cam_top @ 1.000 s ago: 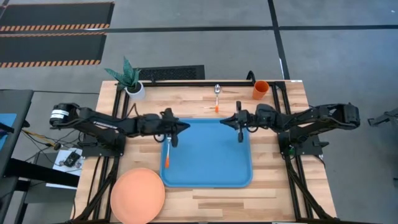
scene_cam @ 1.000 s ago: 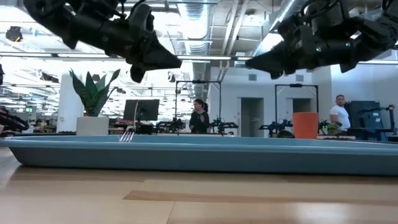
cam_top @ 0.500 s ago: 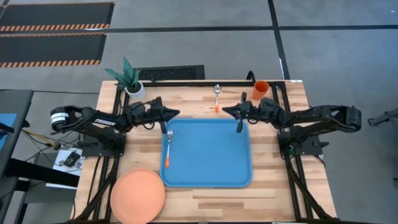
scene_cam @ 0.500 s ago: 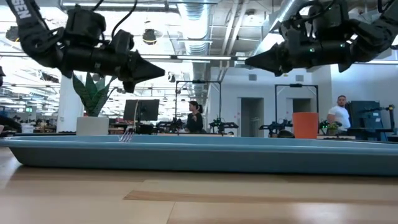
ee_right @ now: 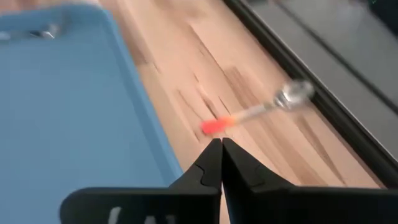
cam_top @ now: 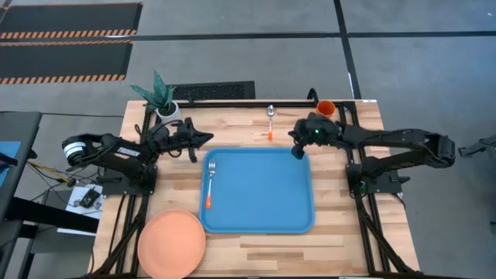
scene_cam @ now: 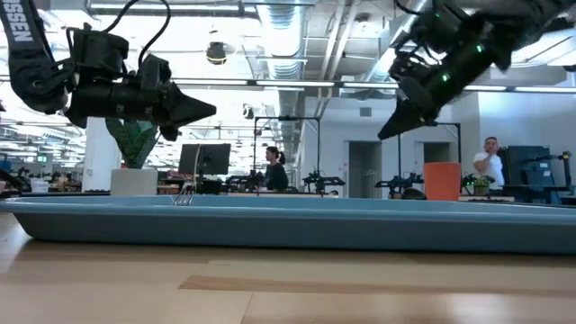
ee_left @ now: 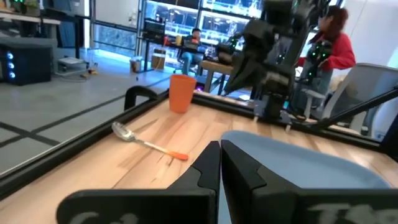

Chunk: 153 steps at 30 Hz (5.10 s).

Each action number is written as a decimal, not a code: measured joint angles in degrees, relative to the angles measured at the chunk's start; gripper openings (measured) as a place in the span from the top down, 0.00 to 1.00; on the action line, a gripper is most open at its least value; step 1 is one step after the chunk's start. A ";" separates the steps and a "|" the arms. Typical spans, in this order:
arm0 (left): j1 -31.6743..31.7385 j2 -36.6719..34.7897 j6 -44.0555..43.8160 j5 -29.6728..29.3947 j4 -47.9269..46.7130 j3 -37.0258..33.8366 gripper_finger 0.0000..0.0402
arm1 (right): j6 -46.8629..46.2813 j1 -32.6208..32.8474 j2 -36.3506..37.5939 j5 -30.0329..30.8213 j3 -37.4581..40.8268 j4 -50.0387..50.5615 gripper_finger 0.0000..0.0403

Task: Pick and place plate/cup/fork/spoon on tray
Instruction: Put the orange cup on the top right of the blue serving tray

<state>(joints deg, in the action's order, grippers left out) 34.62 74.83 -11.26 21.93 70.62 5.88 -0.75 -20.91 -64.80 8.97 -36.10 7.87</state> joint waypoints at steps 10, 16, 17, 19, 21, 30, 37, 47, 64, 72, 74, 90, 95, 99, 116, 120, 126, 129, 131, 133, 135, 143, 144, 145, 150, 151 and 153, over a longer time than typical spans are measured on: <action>5.66 0.00 0.08 8.69 -0.12 -0.84 1.00 | -7.91 -2.09 -1.16 4.42 -17.50 28.53 0.77; 6.16 0.00 1.35 9.64 -0.31 -0.84 1.00 | -9.80 -5.65 -1.14 11.14 -25.78 43.99 0.62; 6.16 0.00 1.60 9.67 -0.32 -0.84 1.00 | -9.90 -7.07 -1.14 11.15 -26.50 45.54 0.60; 6.16 0.00 2.12 9.66 -0.39 -0.84 1.00 | -9.93 -10.58 -1.14 10.29 -27.16 46.77 0.56; 6.16 0.00 2.77 9.65 -0.57 -0.84 1.00 | -8.74 -15.00 -1.33 7.89 -27.19 47.17 0.52; 6.16 0.02 6.35 8.65 -3.52 -0.84 1.00 | 1.74 -30.34 -10.44 1.25 -27.17 46.74 0.43; 6.16 0.00 7.11 8.27 -4.47 -0.84 1.00 | 5.70 -34.15 -18.16 -0.83 -27.15 46.32 0.42; 6.16 0.02 7.62 8.05 -4.39 -0.84 1.00 | 10.15 -34.77 -23.85 0.29 -27.17 41.48 0.49; 6.16 0.02 8.47 8.73 -5.28 -0.84 1.00 | 10.65 -32.96 -23.90 0.17 -27.16 41.93 0.95; 6.16 0.02 8.45 8.72 -5.26 -0.84 1.00 | 1.75 -23.86 -18.97 -1.00 -29.09 52.15 0.94; 6.16 0.02 8.45 8.73 -5.24 -0.84 1.00 | -2.38 -20.19 -17.98 -3.70 -30.21 53.94 0.93; 6.16 0.02 8.21 8.71 -5.30 -0.80 1.00 | -28.51 8.17 -17.00 -12.24 -31.19 50.75 0.95; 6.16 0.02 7.65 8.71 -5.35 -0.77 1.00 | -28.86 10.82 -19.59 -9.83 -30.67 50.35 0.96; 6.13 0.02 7.58 8.72 -5.35 -0.77 1.00 | -26.23 10.82 -23.26 -9.72 -30.76 50.01 0.95; 6.13 0.02 7.62 7.35 -5.73 -0.75 1.00 | -22.71 9.04 -28.57 -7.56 -30.86 49.17 0.96; 6.13 0.02 7.60 7.34 -5.74 -0.75 1.00 | -22.71 8.40 -28.57 -7.31 -30.84 49.15 0.96; 6.14 0.02 7.60 7.34 -5.74 -0.75 1.00 | -22.69 8.01 -28.74 -6.30 -30.82 49.06 0.95; 6.13 0.02 7.60 7.35 -5.74 -0.75 1.00 | -22.72 8.01 -28.74 -6.05 -30.82 49.04 0.96; 6.13 0.02 7.60 7.35 -5.74 -0.75 1.00 | -22.72 8.01 -28.74 -6.05 -30.82 49.04 0.96; 6.13 0.02 7.60 7.35 -5.74 -0.75 1.00 | -22.76 8.01 -28.76 -6.47 -30.82 49.04 0.95; 6.13 0.02 7.60 7.35 -5.74 -0.75 1.00 | -23.08 8.01 -28.76 -7.97 -30.82 49.04 0.93; 6.13 0.02 7.60 7.35 -5.74 -0.75 1.00 | -24.06 9.06 -28.78 -8.61 -30.82 49.08 0.95; 6.13 0.02 7.59 7.35 -5.74 -0.75 1.00 | -24.18 9.17 -28.78 -8.61 -30.81 49.16 0.95; 6.14 0.02 7.60 7.35 -5.74 -0.75 1.00 | -24.28 9.19 -28.78 -8.61 -30.82 49.35 0.95; 6.13 0.02 7.60 7.35 -5.74 -0.75 1.00 | -24.89 9.14 -28.78 -8.95 -30.80 50.37 0.93; 6.13 0.02 7.60 7.35 -5.74 -0.75 1.00 | -24.90 9.17 -28.79 -9.06 -30.80 50.37 0.92; 6.13 0.02 7.60 7.35 -5.74 -0.75 1.00 | -24.90 9.17 -28.81 -9.22 -30.80 50.38 0.92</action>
<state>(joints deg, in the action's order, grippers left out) 40.75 74.85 -3.66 29.28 64.88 5.13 -25.65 -11.74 -93.60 -0.25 -66.89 58.25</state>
